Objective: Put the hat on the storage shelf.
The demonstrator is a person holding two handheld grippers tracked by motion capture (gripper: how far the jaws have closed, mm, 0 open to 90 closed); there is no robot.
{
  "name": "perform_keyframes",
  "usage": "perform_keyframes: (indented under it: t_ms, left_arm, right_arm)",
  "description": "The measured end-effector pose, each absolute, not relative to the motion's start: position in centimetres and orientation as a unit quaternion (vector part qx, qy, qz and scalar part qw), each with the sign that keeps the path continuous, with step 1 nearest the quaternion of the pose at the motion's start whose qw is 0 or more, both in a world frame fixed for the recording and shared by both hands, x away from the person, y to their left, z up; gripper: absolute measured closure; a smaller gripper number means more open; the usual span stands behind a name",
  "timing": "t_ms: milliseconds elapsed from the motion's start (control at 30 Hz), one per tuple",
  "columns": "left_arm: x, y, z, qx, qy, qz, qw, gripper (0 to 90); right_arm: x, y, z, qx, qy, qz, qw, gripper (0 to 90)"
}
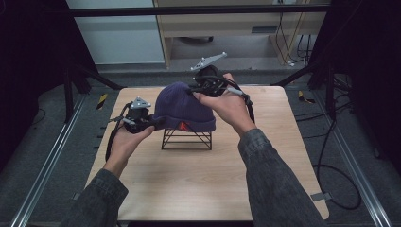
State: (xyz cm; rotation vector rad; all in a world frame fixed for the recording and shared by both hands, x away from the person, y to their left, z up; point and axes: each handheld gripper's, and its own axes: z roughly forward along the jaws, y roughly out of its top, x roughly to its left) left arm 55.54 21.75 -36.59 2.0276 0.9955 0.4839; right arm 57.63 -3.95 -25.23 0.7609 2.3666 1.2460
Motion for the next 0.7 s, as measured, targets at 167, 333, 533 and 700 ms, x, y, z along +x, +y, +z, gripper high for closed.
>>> perform_keyframes:
  t_ms: [167, 333, 533, 700]
  left_arm:
    - [55.6, 22.0, -36.9, 0.803, 0.396, 0.190, 0.403, 63.8]
    - [55.5, 22.2, -37.3, 0.804, 0.396, 0.187, 0.403, 63.8]
    - [55.6, 22.5, -38.1, 0.803, 0.402, 0.182, 0.402, 63.4]
    - [55.5, 22.7, -38.9, 0.805, 0.405, 0.177, 0.397, 63.0]
  right_arm:
    - [57.6, -3.7, -25.5, 0.268, 0.840, 0.438, 0.174, 78.9]
    - [57.5, -3.6, -25.9, 0.266, 0.845, 0.432, 0.170, 78.8]
    - [57.6, -3.4, -26.6, 0.267, 0.849, 0.426, 0.166, 78.7]
    - [57.6, -3.2, -27.4, 0.268, 0.853, 0.417, 0.162, 78.5]
